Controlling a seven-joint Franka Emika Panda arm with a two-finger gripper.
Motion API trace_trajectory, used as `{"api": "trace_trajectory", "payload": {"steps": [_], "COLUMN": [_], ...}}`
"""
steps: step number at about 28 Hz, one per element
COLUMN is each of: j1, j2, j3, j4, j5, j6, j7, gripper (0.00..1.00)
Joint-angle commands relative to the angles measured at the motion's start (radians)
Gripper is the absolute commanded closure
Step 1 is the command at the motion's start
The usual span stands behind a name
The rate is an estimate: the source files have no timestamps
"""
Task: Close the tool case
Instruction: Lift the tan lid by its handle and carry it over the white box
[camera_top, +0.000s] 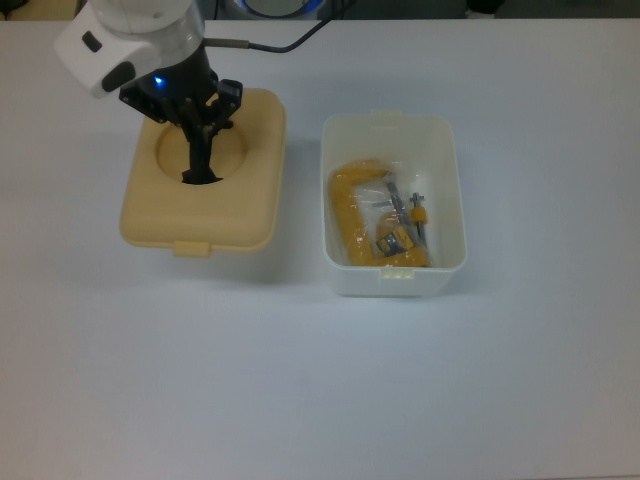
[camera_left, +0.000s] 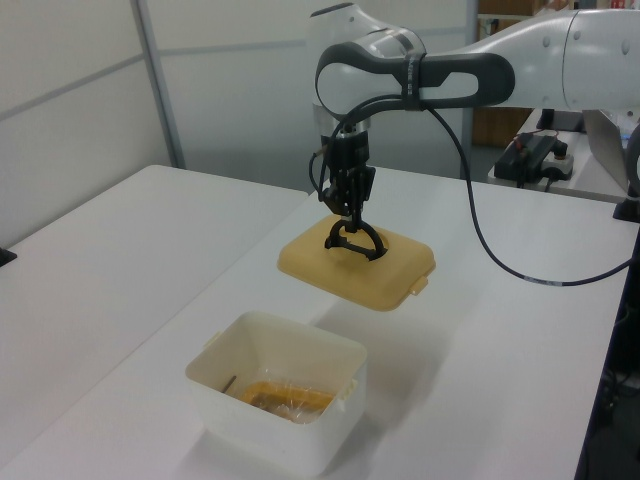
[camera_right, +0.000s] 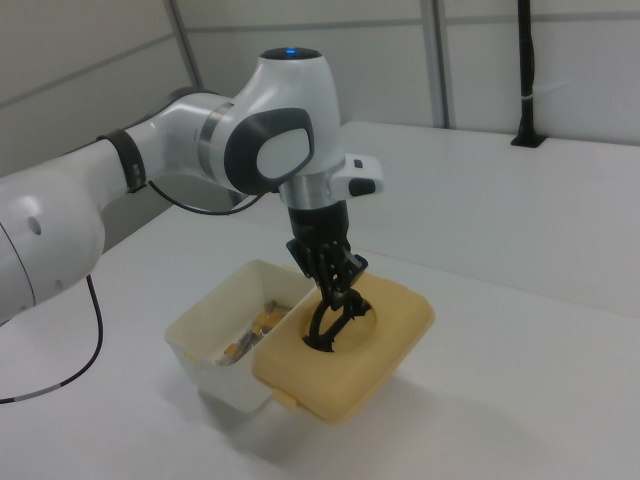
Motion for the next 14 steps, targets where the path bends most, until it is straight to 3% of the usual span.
{"api": "trace_trajectory", "payload": {"steps": [1, 14], "j1": [0.051, 0.175], "j2": [-0.012, -0.008], "j3": [-0.001, -0.001], "j4": [0.008, 0.008], "j5": [0.013, 0.008], "j6": [-0.027, -0.016], "j7": [0.057, 0.155], "gripper": [1.0, 1.0]}}
